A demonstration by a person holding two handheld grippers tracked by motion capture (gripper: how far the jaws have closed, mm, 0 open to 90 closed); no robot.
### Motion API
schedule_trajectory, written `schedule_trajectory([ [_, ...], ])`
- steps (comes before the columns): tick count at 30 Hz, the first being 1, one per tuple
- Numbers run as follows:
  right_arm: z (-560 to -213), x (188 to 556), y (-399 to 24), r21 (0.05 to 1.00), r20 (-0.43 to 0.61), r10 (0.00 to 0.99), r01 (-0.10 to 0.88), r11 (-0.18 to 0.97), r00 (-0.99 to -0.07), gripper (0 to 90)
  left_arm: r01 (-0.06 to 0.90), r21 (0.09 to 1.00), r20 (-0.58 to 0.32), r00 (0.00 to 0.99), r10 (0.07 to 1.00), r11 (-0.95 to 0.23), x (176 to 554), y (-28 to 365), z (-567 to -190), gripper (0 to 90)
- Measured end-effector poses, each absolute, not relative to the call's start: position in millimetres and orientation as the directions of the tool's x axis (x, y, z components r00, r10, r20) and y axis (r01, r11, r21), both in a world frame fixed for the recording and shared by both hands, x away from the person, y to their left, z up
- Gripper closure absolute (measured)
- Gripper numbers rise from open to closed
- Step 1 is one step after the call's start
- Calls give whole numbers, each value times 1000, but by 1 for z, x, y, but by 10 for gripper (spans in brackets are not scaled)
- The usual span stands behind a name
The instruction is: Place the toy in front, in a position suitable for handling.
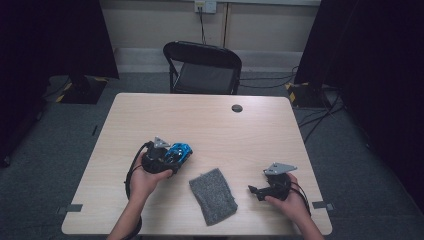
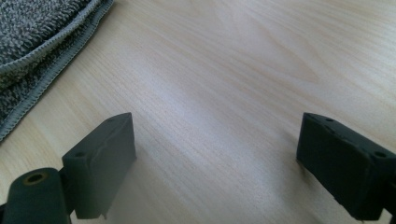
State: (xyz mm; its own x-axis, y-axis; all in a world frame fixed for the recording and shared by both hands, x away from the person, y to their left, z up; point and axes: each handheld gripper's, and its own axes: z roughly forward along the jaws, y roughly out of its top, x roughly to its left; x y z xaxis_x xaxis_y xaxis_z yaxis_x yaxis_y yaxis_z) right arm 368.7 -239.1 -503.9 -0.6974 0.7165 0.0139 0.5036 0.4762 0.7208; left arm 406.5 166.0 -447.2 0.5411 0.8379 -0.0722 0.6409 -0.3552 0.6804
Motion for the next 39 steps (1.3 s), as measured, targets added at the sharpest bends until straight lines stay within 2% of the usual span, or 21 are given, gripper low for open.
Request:
schedule_trajectory([
  [14, -504, 369, -239, 721, 14, 716, 503, 476, -698, 111, 634, 683, -59, 543, 838, -363, 441, 148, -455, 280],
  [29, -504, 369, -239, 721, 14, 716, 503, 476, -698, 112, 592, 676, -39, 624, 781, -439, 463, 111, -473, 280],
  [39, -504, 369, -239, 721, 14, 716, 504, 476, -698, 111, 565, 661, -18, 669, 743, -493, 468, 106, -489, 279],
])
